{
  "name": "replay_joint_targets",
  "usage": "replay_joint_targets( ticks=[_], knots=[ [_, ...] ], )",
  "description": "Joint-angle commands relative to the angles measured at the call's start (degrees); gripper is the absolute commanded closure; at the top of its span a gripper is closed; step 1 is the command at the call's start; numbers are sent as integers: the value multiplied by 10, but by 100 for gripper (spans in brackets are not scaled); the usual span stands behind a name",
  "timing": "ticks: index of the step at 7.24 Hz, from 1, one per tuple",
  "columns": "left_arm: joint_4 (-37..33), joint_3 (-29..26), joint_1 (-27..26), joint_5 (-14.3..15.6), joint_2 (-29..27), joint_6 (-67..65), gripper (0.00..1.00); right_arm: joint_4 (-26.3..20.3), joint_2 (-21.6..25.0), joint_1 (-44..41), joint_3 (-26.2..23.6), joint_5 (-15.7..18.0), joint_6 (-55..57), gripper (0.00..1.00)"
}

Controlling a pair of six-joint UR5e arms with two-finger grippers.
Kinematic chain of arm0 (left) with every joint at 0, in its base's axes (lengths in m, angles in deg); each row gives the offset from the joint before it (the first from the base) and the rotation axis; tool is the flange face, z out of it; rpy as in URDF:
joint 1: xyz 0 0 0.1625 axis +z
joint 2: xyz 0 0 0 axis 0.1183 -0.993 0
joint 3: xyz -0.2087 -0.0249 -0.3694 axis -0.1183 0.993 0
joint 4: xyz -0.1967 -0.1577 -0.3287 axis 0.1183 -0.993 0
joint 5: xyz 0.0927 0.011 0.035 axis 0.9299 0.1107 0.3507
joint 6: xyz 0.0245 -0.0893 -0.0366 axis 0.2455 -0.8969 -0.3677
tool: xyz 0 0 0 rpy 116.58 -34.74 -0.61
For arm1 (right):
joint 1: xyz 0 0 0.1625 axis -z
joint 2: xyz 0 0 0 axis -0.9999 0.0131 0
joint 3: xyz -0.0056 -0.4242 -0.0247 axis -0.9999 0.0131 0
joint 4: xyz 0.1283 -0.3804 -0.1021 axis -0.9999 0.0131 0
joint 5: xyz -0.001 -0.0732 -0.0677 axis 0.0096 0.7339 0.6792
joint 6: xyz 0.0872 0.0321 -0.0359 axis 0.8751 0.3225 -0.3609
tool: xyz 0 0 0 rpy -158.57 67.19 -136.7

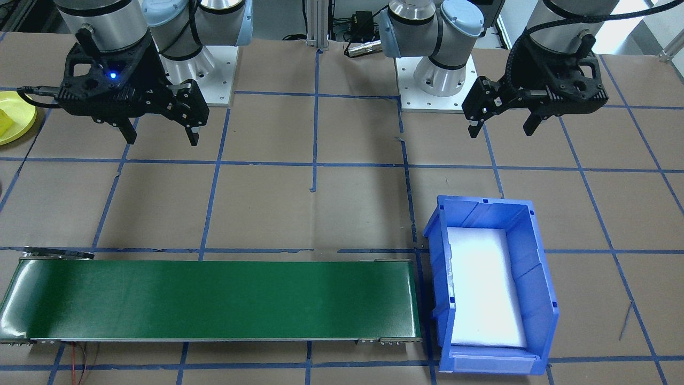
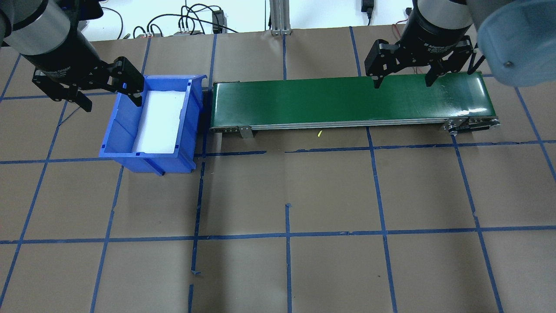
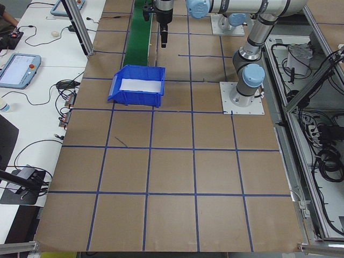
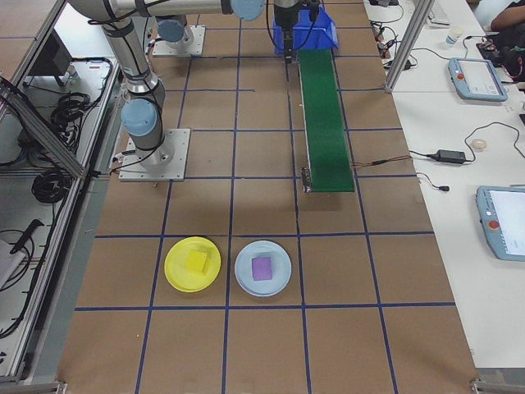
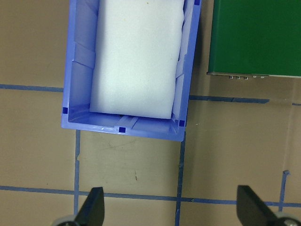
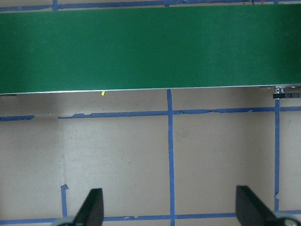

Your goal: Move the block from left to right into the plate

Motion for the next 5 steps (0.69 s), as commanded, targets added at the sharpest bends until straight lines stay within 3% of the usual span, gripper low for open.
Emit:
replay_joint_targets(
  ticks=[1, 5],
  knots=[
    [0, -1, 0, 0, 0, 0, 0, -65, 0, 0, 33, 1, 21, 0],
    [-8, -1, -6, 7, 3, -8, 0, -82, 2, 10, 43, 5, 22, 0]
  ],
)
